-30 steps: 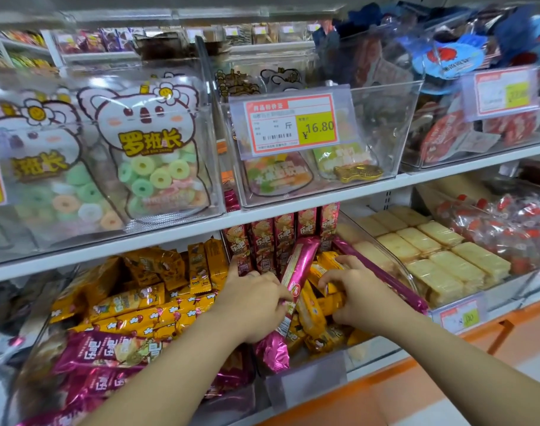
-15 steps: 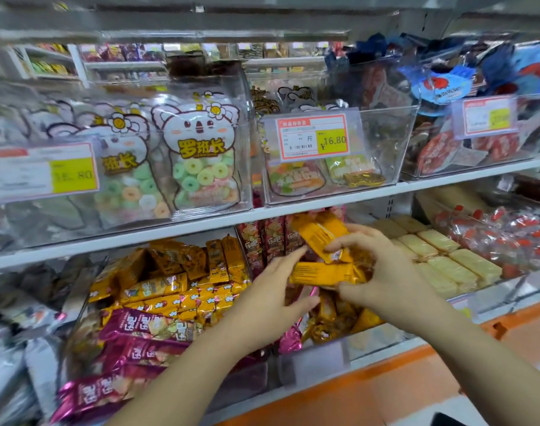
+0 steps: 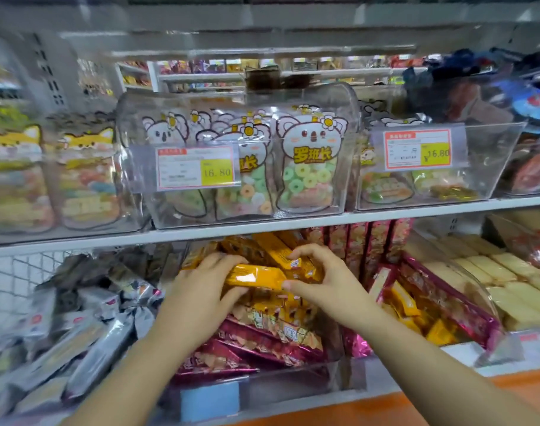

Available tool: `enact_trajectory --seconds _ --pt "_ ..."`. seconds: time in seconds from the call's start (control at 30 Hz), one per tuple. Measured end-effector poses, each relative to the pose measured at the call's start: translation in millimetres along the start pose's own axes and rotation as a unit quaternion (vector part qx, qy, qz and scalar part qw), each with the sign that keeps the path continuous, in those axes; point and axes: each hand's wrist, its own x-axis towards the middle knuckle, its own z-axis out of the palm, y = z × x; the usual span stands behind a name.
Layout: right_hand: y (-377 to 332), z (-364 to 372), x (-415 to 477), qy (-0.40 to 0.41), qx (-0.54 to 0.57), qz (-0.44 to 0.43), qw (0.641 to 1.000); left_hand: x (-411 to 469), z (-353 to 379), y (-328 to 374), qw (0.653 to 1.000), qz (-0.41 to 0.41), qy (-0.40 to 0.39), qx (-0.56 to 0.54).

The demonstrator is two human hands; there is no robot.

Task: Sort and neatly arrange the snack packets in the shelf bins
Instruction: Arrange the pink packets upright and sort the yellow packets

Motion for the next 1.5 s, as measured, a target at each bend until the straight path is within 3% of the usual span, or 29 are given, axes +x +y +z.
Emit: enact_trajectory --seconds 0.1,0.27,0.63,0.83,1.03,1.17,1.27,1.4,1.5 --pt "4.7 13.0 12.0 -0.011 -0.079 -0.017 0.997 2.2 -5.2 -21.7 0.996 -0.087 0.012 0.027" --pt "17.7 24.1 15.9 -0.064 -0.23 -0.056 0.969 0.5 6.2 -43.2 0.985 -0.136 -0.079 0.069" --pt "19.0 -8.9 -3.2 -0.061 -0.246 -0.075 0.964 3.4 11.8 -6.9 0.999 -0.035 -0.015 0.019" --pt "44.9 -69.8 -32.0 -0.019 -0.29 0.014 0.957 15.8 42.9 54.6 0.998 0.044 -0.053 -0.005" --pt "74.3 -134.3 -60.3 0.062 -0.415 0.098 0.903 33.8 71.6 113.0 0.989 0.116 -0.088 -0.023" --pt "81.9 -162.4 -80.3 0.05 -0.463 0.136 0.875 52.4 86.9 151.3 0.981 0.153 -0.116 -0.038" --pt "88.4 -172.3 -91.5 0.033 -0.493 0.137 0.859 68.4 105.9 177.9 0.97 0.15 -0.18 -0.064" --pt "89.1 -179.1 -97.1 0.06 -0.462 0.129 0.875 86.5 135.6 199.1 0.96 0.134 -0.223 -0.101" --pt "82.9 -190.1 -100.3 0.168 -0.389 0.108 0.899 93.8 150.4 209.9 0.956 0.114 -0.244 -0.115"
